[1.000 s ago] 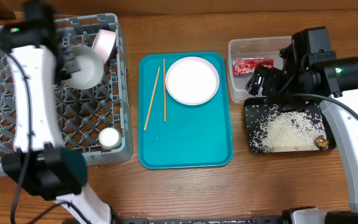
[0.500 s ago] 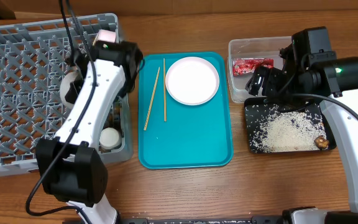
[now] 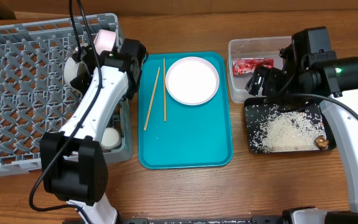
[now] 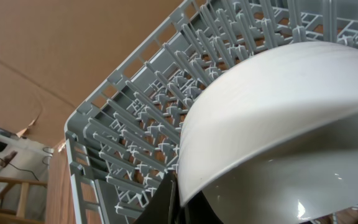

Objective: Sort waste into correct bins and load items into the dishwasher
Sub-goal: 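Move the left gripper back to the white plate on the tray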

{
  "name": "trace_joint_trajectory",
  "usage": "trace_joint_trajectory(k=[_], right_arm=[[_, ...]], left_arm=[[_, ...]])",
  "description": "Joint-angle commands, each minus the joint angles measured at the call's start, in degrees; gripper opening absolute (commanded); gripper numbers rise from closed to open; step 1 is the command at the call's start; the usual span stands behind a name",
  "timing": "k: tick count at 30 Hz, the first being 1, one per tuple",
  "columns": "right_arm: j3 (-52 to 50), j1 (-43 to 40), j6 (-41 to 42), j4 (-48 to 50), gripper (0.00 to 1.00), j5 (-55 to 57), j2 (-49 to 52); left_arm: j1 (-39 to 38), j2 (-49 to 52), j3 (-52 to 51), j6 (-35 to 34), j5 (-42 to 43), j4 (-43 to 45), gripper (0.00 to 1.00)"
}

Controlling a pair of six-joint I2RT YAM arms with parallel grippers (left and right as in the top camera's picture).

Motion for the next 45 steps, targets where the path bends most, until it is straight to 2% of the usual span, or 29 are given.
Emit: trace_joint_trajectory(k=[1,10,19,20,22,23,25,32,34,39,41,43,45], right_arm=[[0.57,-0.11,0.11,0.17,1.00,0.59,-0.48],[0.57,-0.11,0.11,0.17,1.00,0.59,-0.48],[0.57,-0.11,0.11,0.17,1.00,0.59,-0.48],[0.57,-0.11,0.11,0.17,1.00,0.59,-0.48],[0.57,-0.11,0.11,0.17,1.00,0.59,-0.48],[0.57,-0.11,0.11,0.17,1.00,0.59,-0.48],[0.57,-0.11,0.11,0.17,1.00,0.59,-0.48],[0.57,-0.11,0.11,0.17,1.00,0.59,-0.48],[0.57,-0.11,0.11,0.17,1.00,0.59,-0.48],[0.57,-0.11,0.11,0.17,1.00,0.59,-0.48],[0.57,-0.11,0.11,0.17,1.00,0.59,-0.48],[0.57,-0.11,0.11,0.17,1.00,0.59,-0.48],[0.57,-0.11,0.11,0.17,1.00,0.59,-0.48]], left_arm=[[-0.15,2.32,-0.61,1.09,-1.33,0.63,0.04],[-0.17,7.82,-0.61,1.09,-1.90,0.70,0.04],[-1.38,8.11,-0.55,1.11,-1.49,-2.97,0.04],[-1.84,8.11,-0.55,1.11,-1.29,-3.89,0.15],[-2.47,8.11,-0.52,1.11,-1.27,-5.03,0.43],[-2.99,8.11,-0.52,1.11,-1.20,-6.01,0.50],[-3.74,8.11,-0.52,1.11,-0.76,-6.71,0.54],[-6.03,8.07,2.62,1.20,5.22,-9.16,0.82],[-6.19,8.07,6.78,3.63,10.27,-11.61,0.88],[-6.49,8.00,19.12,16.65,26.49,-12.70,0.89],[-6.93,8.02,23.47,21.92,35.23,-12.33,0.91],[-7.43,8.02,28.11,30.99,47.76,-10.71,0.91],[-7.87,8.02,30.82,37.03,58.29,-8.52,0.89]])
